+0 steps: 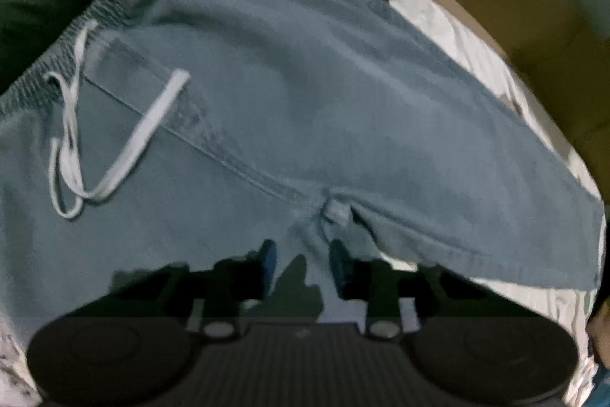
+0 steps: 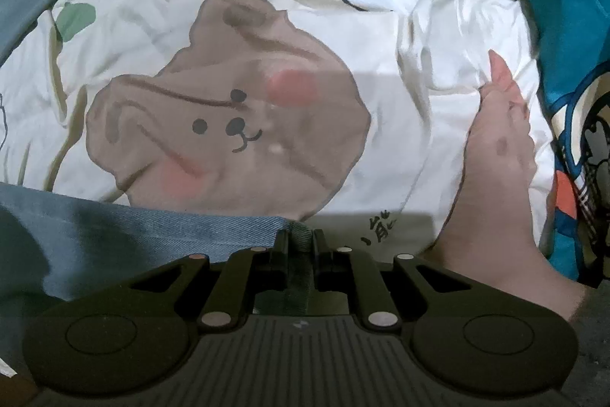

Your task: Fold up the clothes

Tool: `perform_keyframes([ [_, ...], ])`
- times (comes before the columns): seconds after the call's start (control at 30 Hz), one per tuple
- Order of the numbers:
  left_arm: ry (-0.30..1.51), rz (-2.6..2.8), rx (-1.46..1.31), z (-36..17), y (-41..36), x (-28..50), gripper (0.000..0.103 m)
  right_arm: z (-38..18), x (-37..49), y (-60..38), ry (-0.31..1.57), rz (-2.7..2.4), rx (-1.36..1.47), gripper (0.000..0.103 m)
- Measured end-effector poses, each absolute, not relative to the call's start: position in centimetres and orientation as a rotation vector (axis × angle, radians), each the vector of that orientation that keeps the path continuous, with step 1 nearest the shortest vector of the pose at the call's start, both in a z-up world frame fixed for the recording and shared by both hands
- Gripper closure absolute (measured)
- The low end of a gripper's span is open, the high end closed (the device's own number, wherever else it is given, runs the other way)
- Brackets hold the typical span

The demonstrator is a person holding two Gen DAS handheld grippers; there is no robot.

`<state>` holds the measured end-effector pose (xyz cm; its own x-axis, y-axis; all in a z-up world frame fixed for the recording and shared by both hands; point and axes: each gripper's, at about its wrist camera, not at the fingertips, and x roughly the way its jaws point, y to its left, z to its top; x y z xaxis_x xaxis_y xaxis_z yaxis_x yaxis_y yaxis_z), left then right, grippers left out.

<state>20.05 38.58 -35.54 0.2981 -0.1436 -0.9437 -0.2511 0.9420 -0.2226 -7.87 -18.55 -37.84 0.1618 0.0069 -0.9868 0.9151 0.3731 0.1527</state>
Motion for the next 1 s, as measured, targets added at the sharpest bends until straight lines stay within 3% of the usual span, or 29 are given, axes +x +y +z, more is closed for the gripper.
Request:
perform_keyframes([
  [0.27,1.333,0.078,-0.273,-39.2,34.6,22.5,0.089,-38.2,-7.5,-19.0,1.23,-0.839,0.984,0.093],
  [0.7,1.344,0.131,-0.232,-41.1,33.5,23.3,0.09,-39.2,-7.8,-19.5,1.217,-0.842,1.055,0.091],
  [0.8,1.345,0.098,-0.241,-40.2,34.2,22.2,0.089,-39.5,-8.2,-19.5,1.209,-0.836,1.095,0.082],
  [0.83,1.342,0.093,-0.241,-39.9,34.5,21.6,0.089,-39.6,-8.3,-19.5,1.207,-0.834,1.109,0.072],
  [1.0,1.341,0.121,-0.289,-38.3,37.0,18.1,0.089,-40.1,-9.0,-19.5,1.193,-0.824,1.177,0.066],
])
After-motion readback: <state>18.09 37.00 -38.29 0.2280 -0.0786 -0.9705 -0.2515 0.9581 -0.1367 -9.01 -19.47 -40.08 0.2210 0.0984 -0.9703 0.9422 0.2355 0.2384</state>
